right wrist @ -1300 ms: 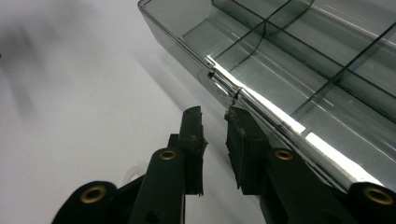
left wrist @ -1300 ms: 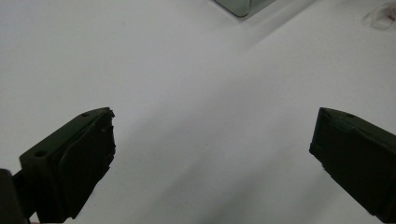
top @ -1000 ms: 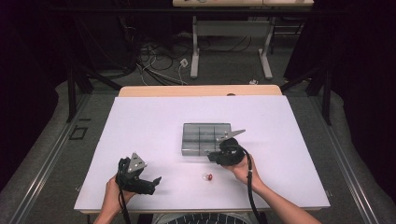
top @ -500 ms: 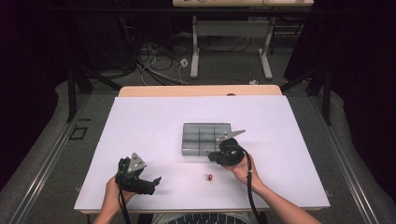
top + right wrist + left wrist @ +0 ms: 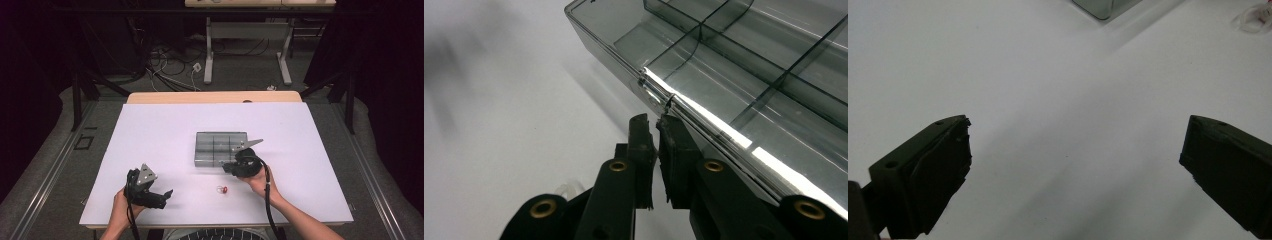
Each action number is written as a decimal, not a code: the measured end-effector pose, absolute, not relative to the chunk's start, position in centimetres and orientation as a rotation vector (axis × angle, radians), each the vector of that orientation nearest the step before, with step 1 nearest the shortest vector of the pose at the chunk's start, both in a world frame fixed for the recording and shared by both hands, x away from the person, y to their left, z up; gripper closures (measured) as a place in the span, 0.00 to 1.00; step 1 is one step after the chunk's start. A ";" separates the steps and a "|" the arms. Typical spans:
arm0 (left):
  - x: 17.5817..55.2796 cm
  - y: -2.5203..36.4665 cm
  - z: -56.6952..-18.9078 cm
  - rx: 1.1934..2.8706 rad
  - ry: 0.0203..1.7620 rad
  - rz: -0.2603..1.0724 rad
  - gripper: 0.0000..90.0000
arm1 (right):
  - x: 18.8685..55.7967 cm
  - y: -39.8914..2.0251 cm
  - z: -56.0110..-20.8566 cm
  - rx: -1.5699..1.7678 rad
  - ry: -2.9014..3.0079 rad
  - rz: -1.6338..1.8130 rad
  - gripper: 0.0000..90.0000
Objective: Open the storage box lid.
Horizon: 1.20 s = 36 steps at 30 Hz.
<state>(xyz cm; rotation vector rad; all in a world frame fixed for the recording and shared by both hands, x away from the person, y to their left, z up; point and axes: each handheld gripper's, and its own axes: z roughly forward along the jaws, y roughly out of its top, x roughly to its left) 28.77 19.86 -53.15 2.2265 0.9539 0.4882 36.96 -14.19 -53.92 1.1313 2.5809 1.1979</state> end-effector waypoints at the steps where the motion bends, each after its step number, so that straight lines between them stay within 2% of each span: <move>1: 28.8 19.9 -53.1 2.227 0.953 0.489 0.00 | 37.0 -14.2 -54.0 1.131 2.572 1.204 0.93; 36: 28.8 19.9 -53.1 2.231 0.949 0.490 0.00 | 37.0 -14.2 -53.9 1.129 2.570 1.208 0.94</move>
